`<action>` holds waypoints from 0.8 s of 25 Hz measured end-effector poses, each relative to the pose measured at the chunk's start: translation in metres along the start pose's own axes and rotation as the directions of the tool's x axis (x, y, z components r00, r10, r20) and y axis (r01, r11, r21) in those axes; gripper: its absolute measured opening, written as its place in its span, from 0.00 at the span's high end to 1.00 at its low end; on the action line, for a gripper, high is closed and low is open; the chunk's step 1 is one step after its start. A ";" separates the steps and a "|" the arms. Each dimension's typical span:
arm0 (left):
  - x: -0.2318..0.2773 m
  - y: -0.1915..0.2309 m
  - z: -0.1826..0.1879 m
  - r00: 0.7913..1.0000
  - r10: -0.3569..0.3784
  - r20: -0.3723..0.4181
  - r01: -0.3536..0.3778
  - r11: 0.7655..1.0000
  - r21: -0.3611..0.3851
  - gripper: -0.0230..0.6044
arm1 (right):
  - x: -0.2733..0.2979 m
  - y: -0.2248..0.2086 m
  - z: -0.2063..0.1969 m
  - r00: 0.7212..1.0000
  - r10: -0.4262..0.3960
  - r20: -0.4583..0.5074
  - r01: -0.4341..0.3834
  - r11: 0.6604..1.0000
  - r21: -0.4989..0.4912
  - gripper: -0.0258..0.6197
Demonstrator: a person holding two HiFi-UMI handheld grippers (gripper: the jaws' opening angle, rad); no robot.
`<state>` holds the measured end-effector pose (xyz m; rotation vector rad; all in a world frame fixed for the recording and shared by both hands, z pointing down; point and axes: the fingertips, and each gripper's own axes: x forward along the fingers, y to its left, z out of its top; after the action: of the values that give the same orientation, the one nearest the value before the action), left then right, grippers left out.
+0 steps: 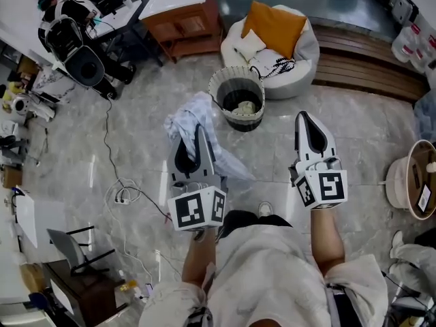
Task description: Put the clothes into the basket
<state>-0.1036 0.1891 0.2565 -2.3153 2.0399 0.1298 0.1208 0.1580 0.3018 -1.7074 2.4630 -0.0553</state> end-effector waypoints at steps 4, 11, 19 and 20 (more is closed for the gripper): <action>0.029 -0.001 -0.008 1.000 -0.015 -0.003 0.015 1.000 -0.009 0.84 | 0.022 -0.012 -0.010 1.000 -0.008 -0.010 0.008 1.000 -0.001 0.98; 0.090 0.019 -0.031 0.999 -0.043 -0.015 0.042 0.998 -0.041 0.84 | 0.076 -0.021 -0.027 0.999 -0.032 -0.032 0.030 0.999 -0.037 0.98; 0.176 0.052 -0.044 0.995 -0.096 -0.020 0.094 0.992 -0.083 0.84 | 0.162 -0.025 -0.027 0.996 -0.083 -0.030 0.080 0.993 -0.083 0.98; 0.186 0.058 -0.046 0.995 -0.101 -0.021 0.099 0.991 -0.088 0.84 | 0.173 -0.024 -0.026 0.996 -0.087 -0.029 0.084 0.993 -0.089 0.98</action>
<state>-0.1365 -0.0065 0.2845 -2.4773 1.9624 0.1894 0.0797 -0.0138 0.3135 -1.8617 2.4486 0.0158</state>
